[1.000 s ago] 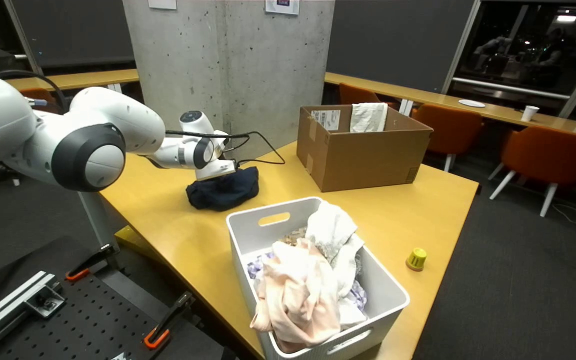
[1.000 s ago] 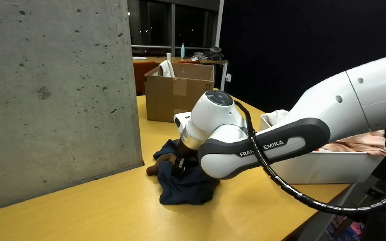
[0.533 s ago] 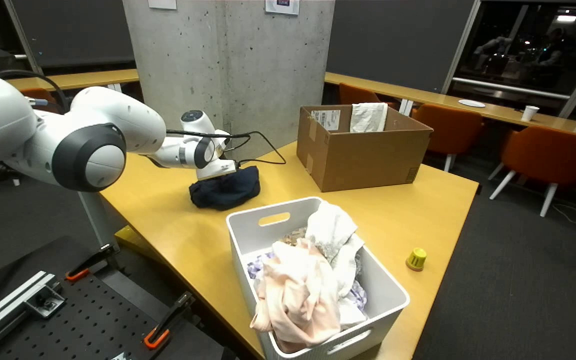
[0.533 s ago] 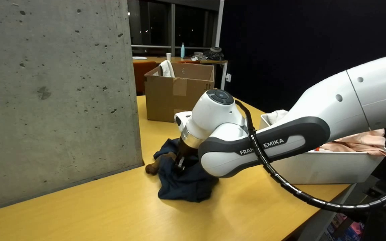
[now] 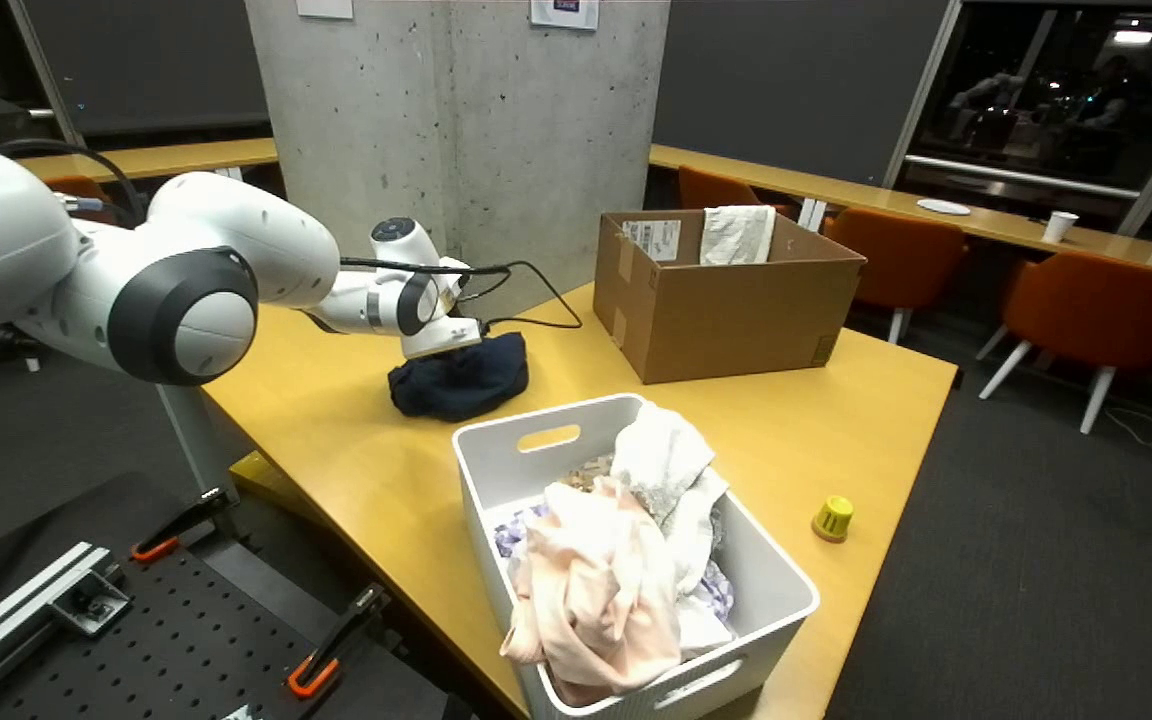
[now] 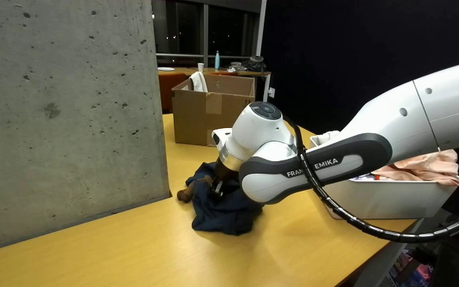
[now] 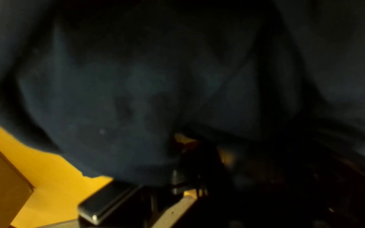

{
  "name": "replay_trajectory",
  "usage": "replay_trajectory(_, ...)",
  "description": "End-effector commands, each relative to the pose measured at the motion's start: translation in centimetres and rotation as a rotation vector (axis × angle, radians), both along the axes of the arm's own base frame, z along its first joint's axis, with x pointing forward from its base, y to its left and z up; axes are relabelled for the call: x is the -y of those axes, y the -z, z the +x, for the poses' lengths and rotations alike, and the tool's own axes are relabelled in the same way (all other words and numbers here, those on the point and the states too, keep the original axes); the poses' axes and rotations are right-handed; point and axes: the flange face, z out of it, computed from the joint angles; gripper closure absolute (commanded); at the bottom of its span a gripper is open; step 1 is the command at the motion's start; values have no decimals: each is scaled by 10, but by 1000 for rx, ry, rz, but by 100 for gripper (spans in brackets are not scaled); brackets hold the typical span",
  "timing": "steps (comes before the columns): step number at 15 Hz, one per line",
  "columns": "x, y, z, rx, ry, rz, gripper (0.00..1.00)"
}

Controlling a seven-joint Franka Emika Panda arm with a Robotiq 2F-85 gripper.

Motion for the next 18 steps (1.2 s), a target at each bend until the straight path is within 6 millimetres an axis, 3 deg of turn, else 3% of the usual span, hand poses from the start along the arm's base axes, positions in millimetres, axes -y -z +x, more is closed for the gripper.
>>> replay_trajectory(1,16,-27,11,5,22,12,95)
replay_trajectory(6,29,-90,23,38,64,45,95)
replay_trajectory(10,50,-140,18,30,127,39,95)
replay_trajectory(15,97,-191,2,5,254,-19,95)
replay_trajectory(18,136,-220,-17,-35,318,-60,95)
